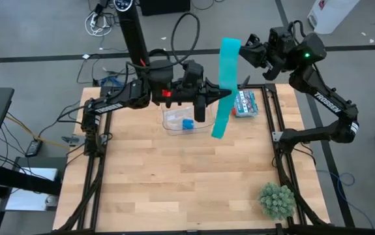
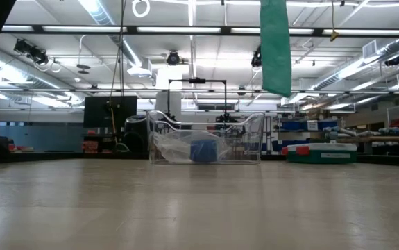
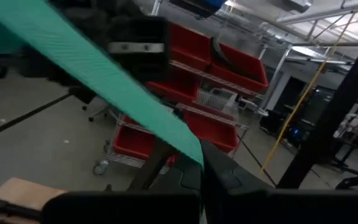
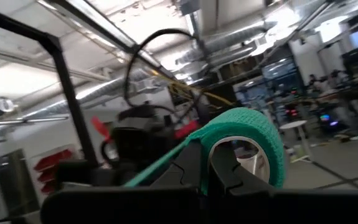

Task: Roll bandage
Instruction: Roll the sky blue bandage

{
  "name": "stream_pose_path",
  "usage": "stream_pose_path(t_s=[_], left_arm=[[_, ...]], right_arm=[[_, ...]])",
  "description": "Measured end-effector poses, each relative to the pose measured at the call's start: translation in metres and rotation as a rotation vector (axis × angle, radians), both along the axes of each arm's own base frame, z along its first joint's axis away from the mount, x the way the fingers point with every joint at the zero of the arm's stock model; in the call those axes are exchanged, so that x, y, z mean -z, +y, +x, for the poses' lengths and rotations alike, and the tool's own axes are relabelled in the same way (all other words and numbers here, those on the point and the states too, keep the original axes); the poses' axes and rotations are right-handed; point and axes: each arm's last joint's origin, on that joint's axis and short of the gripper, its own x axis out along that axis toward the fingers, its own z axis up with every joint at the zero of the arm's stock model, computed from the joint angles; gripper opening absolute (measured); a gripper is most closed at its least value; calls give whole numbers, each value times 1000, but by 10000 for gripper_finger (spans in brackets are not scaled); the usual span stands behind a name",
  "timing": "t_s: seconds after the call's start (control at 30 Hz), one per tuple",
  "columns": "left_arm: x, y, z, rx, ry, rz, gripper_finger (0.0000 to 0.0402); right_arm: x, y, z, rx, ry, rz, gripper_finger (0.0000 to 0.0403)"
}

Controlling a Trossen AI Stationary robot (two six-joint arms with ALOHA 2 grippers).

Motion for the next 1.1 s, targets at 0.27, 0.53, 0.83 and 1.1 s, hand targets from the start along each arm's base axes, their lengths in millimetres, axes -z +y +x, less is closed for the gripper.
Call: stream_pose_path(t_s=[0.27,0.53,0.83,1.1], left_arm=[[0,-2,0,2,0,0,1],[9,-2,10,-21,24,-4,2],[23,0,20,-33,98,36,2],[30,11,19,-93,182,81,3]], right_arm=[[1,-8,1,25,-8,0,0],[-6,4,5,-45,-79,37,0],[-10,15,8,-115,-123,56,0],[-14,25,9,-203,-153,94,0]])
